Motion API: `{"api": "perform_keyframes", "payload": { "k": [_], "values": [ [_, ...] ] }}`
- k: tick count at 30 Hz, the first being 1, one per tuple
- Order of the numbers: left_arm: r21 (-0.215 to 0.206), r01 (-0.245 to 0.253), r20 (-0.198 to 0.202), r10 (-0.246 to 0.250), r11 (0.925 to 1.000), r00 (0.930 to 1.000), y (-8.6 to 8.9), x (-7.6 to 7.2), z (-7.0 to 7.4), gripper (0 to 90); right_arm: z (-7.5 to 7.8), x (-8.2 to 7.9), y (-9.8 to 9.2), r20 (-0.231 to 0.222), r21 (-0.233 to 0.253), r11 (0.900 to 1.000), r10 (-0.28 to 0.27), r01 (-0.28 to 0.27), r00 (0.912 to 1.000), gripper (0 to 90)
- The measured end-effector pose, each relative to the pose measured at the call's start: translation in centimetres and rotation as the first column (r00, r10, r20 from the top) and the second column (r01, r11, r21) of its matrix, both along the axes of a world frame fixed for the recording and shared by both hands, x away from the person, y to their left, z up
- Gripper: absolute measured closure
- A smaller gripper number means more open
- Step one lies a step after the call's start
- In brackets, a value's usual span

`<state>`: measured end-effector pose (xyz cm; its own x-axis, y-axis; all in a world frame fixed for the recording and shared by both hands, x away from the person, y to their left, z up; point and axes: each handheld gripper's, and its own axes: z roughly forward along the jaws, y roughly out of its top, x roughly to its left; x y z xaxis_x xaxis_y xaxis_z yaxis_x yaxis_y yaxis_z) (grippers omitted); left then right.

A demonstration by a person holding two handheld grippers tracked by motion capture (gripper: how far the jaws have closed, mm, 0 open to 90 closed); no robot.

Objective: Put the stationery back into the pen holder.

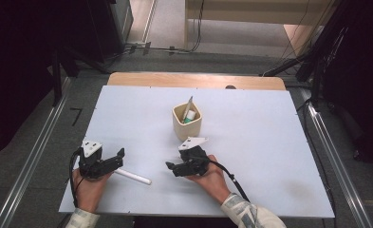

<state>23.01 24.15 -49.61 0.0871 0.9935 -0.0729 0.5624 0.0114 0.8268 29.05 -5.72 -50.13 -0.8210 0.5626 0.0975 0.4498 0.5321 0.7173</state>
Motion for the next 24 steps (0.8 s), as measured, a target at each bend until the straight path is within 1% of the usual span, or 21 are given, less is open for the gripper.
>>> {"api": "perform_keyframes", "payload": {
  "k": [10,19,24],
  "values": [
    [-0.001,0.003,0.002,-0.003,1.0,1.0,0.0,0.0,0.0,18.0,-0.2,-0.7,2.0,-0.006,0.0,0.999,0.039,-0.039,0.9992,29.1],
    [0.002,0.007,0.0,-0.007,1.0,1.0,0.0,0.0,0.0,18.0,-0.7,-1.2,3.6,-0.012,-0.003,0.997,0.078,-0.078,0.9969,29.5],
    [0.003,0.009,-0.002,-0.009,1.0,1.0,0.0,0.1,0.0,18.0,-0.6,-1.4,4.4,-0.015,-0.002,0.996,0.087,-0.087,0.9961,29.7]
  ]
}}
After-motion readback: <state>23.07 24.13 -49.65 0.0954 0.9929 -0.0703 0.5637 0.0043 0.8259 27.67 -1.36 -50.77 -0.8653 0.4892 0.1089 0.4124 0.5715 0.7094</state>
